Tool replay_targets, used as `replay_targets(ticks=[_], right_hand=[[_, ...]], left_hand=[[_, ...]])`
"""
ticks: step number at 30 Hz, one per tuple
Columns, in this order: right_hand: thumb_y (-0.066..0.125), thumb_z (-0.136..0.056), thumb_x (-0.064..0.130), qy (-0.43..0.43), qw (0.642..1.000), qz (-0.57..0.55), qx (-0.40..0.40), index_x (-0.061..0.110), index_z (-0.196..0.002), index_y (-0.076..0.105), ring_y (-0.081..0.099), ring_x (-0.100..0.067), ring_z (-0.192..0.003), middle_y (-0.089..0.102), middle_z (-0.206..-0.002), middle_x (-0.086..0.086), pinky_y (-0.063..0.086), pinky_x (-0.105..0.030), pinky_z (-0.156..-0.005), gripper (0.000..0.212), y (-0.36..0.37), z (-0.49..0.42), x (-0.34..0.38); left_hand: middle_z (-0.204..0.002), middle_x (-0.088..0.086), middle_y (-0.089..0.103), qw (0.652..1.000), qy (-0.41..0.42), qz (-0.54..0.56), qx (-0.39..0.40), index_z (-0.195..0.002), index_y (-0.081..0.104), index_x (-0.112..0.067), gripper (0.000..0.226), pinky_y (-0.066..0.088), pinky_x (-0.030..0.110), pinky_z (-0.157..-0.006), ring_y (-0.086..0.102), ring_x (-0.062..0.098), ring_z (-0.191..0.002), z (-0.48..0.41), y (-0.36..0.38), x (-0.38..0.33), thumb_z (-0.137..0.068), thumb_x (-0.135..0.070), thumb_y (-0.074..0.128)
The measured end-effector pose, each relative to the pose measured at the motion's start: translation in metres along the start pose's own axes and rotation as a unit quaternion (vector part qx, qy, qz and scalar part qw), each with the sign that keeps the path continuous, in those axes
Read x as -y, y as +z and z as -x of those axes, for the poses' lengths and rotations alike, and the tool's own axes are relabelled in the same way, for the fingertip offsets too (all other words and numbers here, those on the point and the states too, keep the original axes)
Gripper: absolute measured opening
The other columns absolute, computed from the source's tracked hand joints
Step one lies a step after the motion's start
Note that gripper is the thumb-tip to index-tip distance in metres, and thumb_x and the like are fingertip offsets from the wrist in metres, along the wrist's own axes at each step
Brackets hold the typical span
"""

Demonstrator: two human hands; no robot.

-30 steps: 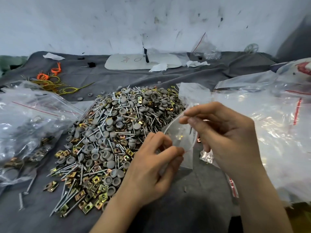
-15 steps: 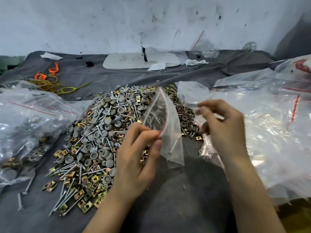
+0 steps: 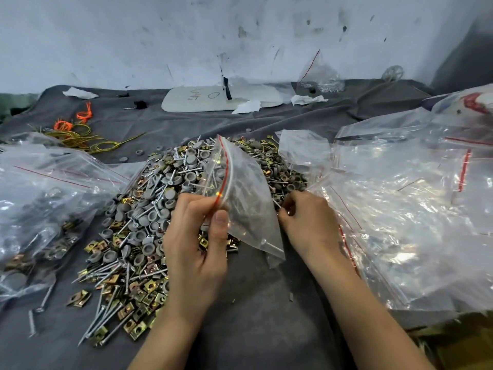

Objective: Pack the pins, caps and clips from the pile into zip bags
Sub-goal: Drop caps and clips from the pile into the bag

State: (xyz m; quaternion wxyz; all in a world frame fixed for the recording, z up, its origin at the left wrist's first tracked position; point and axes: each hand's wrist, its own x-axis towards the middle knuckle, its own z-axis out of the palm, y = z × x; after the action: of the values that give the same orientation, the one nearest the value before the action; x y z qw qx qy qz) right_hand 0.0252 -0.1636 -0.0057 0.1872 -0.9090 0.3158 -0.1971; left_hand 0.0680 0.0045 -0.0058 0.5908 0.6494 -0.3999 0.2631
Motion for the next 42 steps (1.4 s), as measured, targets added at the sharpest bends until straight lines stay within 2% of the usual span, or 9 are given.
replay_targets(ticks=[4, 7, 11, 15, 17, 20, 25, 33, 42], right_hand=[[0.067, -0.086, 0.013, -0.014, 0.974, -0.202, -0.103, 0.016, -0.085, 0.066, 0.06, -0.017, -0.077, 0.06, -0.09, 0.002, 0.045, -0.025, -0.068, 0.003, -0.013, 0.0, -0.003], [0.066, -0.087, 0.006, -0.034, 0.903, -0.401, -0.151, 0.026, -0.078, 0.062, 0.068, -0.011, -0.068, 0.068, -0.074, 0.008, 0.055, -0.027, -0.063, 0.022, -0.037, 0.006, -0.001], [0.063, -0.088, 0.005, -0.113, 0.825, -0.52, -0.193, 0.022, -0.084, 0.062, 0.07, -0.017, -0.064, 0.071, -0.076, -0.002, 0.057, -0.024, -0.061, 0.017, -0.068, 0.014, 0.007], [0.066, -0.087, 0.012, -0.092, 0.892, -0.4, -0.188, 0.029, -0.082, 0.065, 0.067, -0.009, -0.066, 0.068, -0.072, 0.006, 0.055, -0.021, -0.062, 0.018, -0.065, 0.009, -0.004], [0.068, -0.086, 0.01, -0.028, 0.953, -0.286, -0.096, 0.027, -0.086, 0.068, 0.065, -0.005, -0.072, 0.068, -0.077, 0.012, 0.055, -0.023, -0.068, 0.017, -0.052, 0.004, -0.016], [0.067, -0.085, 0.007, 0.028, 0.986, -0.158, 0.036, 0.018, -0.096, 0.074, 0.064, -0.016, -0.084, 0.069, -0.094, -0.001, 0.045, -0.021, -0.074, 0.018, -0.033, -0.001, -0.03], [0.058, -0.08, -0.006, -0.028, 0.994, -0.041, 0.096, 0.017, -0.106, 0.073, 0.058, -0.028, -0.099, 0.059, -0.106, -0.007, 0.045, -0.027, -0.081, 0.038, -0.028, -0.003, -0.031], [0.058, -0.087, 0.005, -0.061, 0.99, 0.036, 0.118, 0.021, -0.102, 0.066, 0.052, -0.028, -0.106, 0.051, -0.107, -0.001, 0.037, -0.029, -0.073, 0.023, -0.026, -0.007, -0.028], [0.062, -0.085, 0.002, -0.099, 0.991, -0.004, 0.088, 0.017, -0.092, 0.062, 0.054, -0.026, -0.093, 0.045, -0.094, 0.006, 0.038, -0.031, -0.069, 0.016, -0.02, -0.008, -0.034]], left_hand=[[-0.092, -0.001, 0.055, 1.0, 0.01, 0.013, 0.009, -0.104, 0.053, -0.021, 0.022, 0.046, 0.024, -0.07, 0.057, 0.012, -0.084, 0.002, 0.002, 0.0, -0.106, -0.037, 0.039], [-0.1, 0.004, 0.057, 0.996, 0.043, 0.035, 0.066, -0.11, 0.049, -0.023, 0.016, 0.047, 0.024, -0.076, 0.056, 0.007, -0.094, 0.005, 0.007, 0.0, -0.107, -0.032, 0.037], [-0.106, -0.004, 0.051, 0.989, 0.053, 0.005, 0.137, -0.114, 0.05, -0.017, 0.018, 0.039, 0.012, -0.085, 0.05, -0.003, -0.099, 0.004, 0.012, 0.0, -0.106, -0.026, 0.036], [-0.099, -0.005, 0.05, 0.994, 0.023, -0.046, 0.1, -0.111, 0.051, -0.017, 0.016, 0.034, 0.005, -0.077, 0.045, -0.007, -0.084, 0.003, 0.01, -0.001, -0.098, -0.013, 0.043], [-0.092, -0.001, 0.051, 0.996, 0.01, -0.074, 0.049, -0.108, 0.051, -0.016, 0.015, 0.034, 0.005, -0.073, 0.044, -0.002, -0.077, 0.003, 0.009, -0.002, -0.096, -0.012, 0.043], [-0.086, 0.003, 0.053, 0.997, -0.01, -0.078, 0.003, -0.106, 0.052, -0.017, 0.013, 0.036, 0.009, -0.07, 0.048, 0.006, -0.075, 0.001, 0.006, -0.001, -0.098, -0.015, 0.041], [-0.086, 0.009, 0.058, 0.997, -0.026, -0.066, -0.018, -0.106, 0.052, -0.018, 0.014, 0.04, 0.017, -0.069, 0.054, 0.016, -0.076, -0.001, 0.003, 0.003, -0.099, -0.015, 0.04], [-0.087, 0.01, 0.058, 0.998, -0.024, -0.057, -0.006, -0.106, 0.052, -0.019, 0.014, 0.045, 0.031, -0.069, 0.057, 0.022, -0.078, -0.001, 0.001, 0.004, -0.099, -0.016, 0.041], [-0.086, 0.012, 0.059, 0.998, -0.029, -0.055, -0.006, -0.105, 0.052, -0.02, 0.013, 0.044, 0.027, -0.068, 0.058, 0.024, -0.077, -0.004, 0.0, 0.004, -0.099, -0.017, 0.04]])
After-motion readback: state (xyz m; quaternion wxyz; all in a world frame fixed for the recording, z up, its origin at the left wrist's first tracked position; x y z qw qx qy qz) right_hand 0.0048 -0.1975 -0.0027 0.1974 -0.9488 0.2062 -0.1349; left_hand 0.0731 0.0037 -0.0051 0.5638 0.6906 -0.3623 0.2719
